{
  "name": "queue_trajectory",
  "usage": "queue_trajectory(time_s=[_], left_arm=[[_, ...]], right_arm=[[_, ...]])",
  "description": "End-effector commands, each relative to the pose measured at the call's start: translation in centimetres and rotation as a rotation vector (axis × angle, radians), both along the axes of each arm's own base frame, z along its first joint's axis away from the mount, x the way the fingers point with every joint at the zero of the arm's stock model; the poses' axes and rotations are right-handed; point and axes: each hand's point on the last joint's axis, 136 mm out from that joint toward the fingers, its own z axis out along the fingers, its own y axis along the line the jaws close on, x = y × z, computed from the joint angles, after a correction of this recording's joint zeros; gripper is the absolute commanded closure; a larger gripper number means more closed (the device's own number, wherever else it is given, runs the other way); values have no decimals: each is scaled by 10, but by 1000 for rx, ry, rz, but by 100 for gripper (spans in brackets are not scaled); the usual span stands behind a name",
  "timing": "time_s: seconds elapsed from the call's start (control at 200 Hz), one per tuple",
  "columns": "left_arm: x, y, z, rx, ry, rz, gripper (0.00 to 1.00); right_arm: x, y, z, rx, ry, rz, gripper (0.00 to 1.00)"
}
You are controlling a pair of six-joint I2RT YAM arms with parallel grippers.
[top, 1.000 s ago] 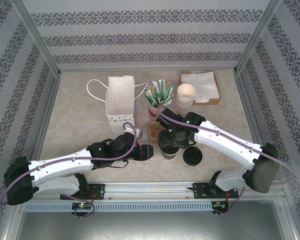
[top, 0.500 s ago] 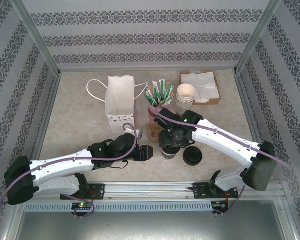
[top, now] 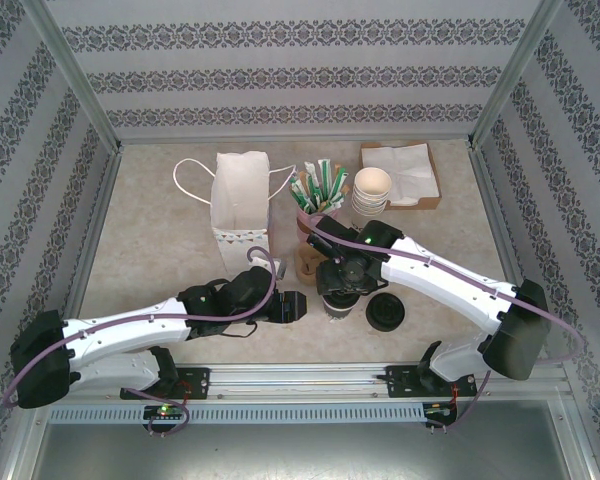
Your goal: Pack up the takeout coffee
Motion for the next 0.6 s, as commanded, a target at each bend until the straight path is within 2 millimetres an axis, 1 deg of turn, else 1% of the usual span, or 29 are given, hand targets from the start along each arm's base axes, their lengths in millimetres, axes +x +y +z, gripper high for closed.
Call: queue_trajectory(time_s=[0.0, 0.095, 0.265, 0.475, 0.595], left_arm=[[1, -10, 9, -42, -17, 0, 38], [1, -10, 8, -40, -12, 0, 37], [0, -11, 6, -39, -1, -2, 37], [0, -11, 5, -42, -1, -2, 37], [0, -12, 3, -43, 5, 0, 37]], right_arm=[[-3, 1, -5, -20, 9, 19, 26], [-4, -2, -6, -43, 17, 24, 26], [-5, -6, -1, -49, 9, 27, 25], [-6, -8, -2, -58, 17, 26, 24], [-6, -5, 0, -39, 12, 24, 22]])
